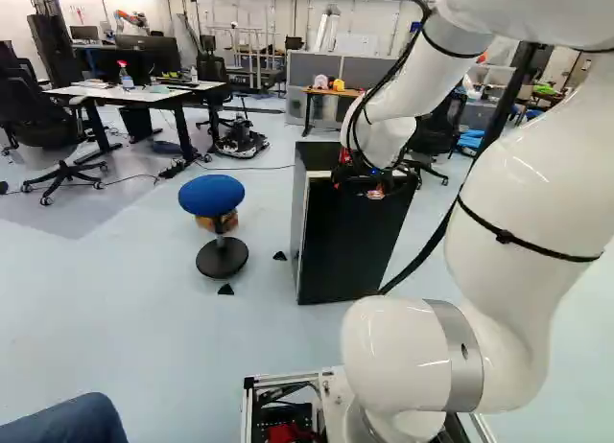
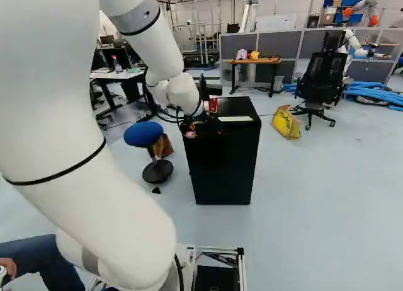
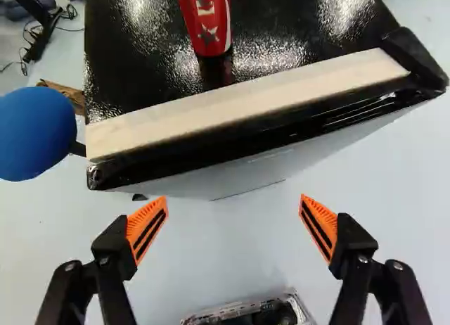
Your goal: Grab a drink from the fridge
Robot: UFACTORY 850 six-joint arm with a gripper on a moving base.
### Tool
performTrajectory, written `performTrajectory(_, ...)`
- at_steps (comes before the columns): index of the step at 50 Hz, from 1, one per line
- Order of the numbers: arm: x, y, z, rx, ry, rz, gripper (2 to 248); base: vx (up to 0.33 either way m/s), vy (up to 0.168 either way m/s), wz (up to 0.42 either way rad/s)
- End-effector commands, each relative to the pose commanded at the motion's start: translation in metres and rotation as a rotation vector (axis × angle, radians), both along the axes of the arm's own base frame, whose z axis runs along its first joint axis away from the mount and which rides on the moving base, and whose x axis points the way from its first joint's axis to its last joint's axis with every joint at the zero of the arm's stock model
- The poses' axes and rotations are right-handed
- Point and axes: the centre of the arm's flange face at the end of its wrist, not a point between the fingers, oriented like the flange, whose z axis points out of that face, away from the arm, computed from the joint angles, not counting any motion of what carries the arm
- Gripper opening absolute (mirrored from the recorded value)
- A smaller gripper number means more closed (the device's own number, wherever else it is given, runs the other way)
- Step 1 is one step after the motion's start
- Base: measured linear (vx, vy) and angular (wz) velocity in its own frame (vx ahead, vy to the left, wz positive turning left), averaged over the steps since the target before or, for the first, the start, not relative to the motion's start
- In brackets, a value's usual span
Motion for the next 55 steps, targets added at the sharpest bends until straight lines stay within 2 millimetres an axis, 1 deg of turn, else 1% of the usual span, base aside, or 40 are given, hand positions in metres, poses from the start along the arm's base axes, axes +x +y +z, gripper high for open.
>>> performTrajectory(41,0.021,-0.006,0.027,-0.094,-0.389,-0.016,247,0.000,0.000,0.000)
performTrajectory(55,0.027,-0.007,0.025,-0.116,-0.470,-0.020,247,0.000,0.000,0.000)
